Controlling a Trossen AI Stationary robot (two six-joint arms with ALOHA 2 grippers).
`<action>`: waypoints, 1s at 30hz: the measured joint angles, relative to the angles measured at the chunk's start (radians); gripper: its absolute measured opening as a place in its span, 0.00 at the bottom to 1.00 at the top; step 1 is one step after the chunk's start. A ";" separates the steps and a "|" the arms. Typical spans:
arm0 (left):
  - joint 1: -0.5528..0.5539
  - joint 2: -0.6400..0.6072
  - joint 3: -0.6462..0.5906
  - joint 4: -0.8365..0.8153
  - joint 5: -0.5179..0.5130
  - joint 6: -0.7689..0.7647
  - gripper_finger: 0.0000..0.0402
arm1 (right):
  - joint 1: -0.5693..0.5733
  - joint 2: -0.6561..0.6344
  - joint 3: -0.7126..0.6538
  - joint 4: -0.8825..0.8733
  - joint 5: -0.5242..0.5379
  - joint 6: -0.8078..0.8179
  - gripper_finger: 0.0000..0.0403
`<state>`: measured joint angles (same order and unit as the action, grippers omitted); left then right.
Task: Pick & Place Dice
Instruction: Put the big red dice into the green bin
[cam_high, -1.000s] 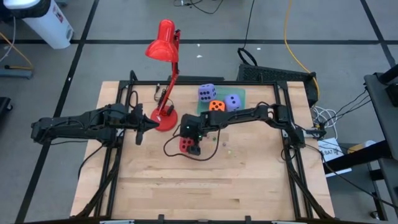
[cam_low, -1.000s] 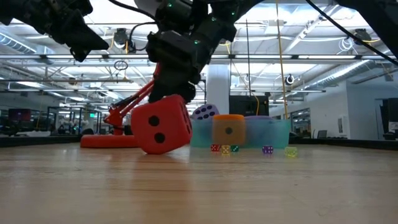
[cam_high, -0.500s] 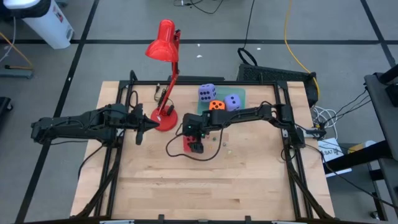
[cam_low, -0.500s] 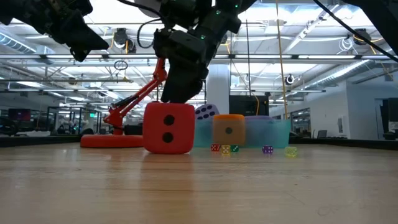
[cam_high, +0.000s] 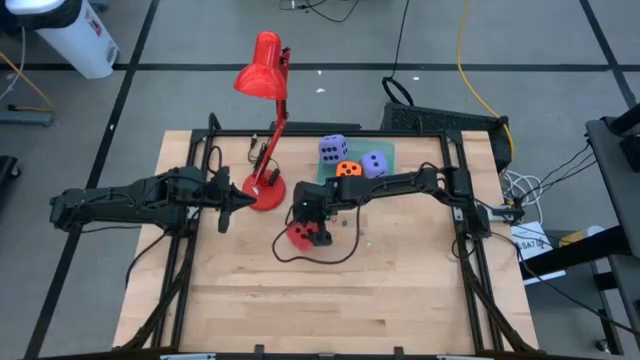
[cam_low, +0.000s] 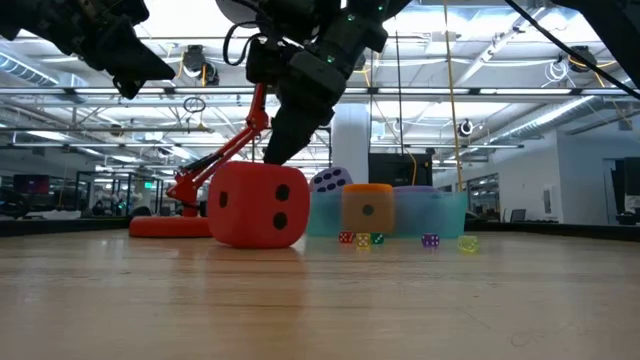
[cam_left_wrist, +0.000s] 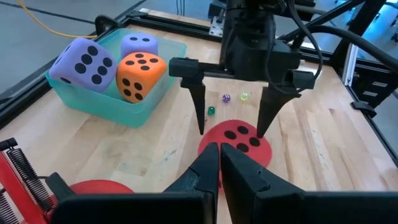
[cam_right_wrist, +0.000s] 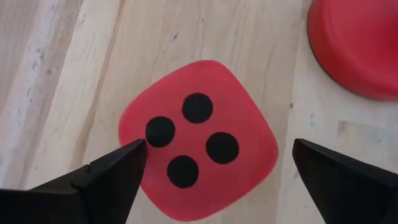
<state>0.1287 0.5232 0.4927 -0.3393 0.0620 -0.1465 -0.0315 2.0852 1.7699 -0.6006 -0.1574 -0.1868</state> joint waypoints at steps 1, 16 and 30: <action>0.000 0.000 0.000 0.000 0.000 0.005 0.06 | 0.000 -0.001 0.000 0.000 0.000 -0.021 0.99; 0.000 0.000 0.000 -0.001 0.017 0.006 0.06 | 0.034 -0.109 0.002 0.014 -0.106 -0.404 0.99; 0.000 0.000 0.000 -0.001 0.016 0.006 0.06 | 0.032 -0.067 -0.002 -0.008 -0.079 -0.513 0.99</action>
<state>0.1287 0.5233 0.4927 -0.3405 0.0784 -0.1409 0.0003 2.0187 1.7676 -0.6084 -0.2368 -0.6994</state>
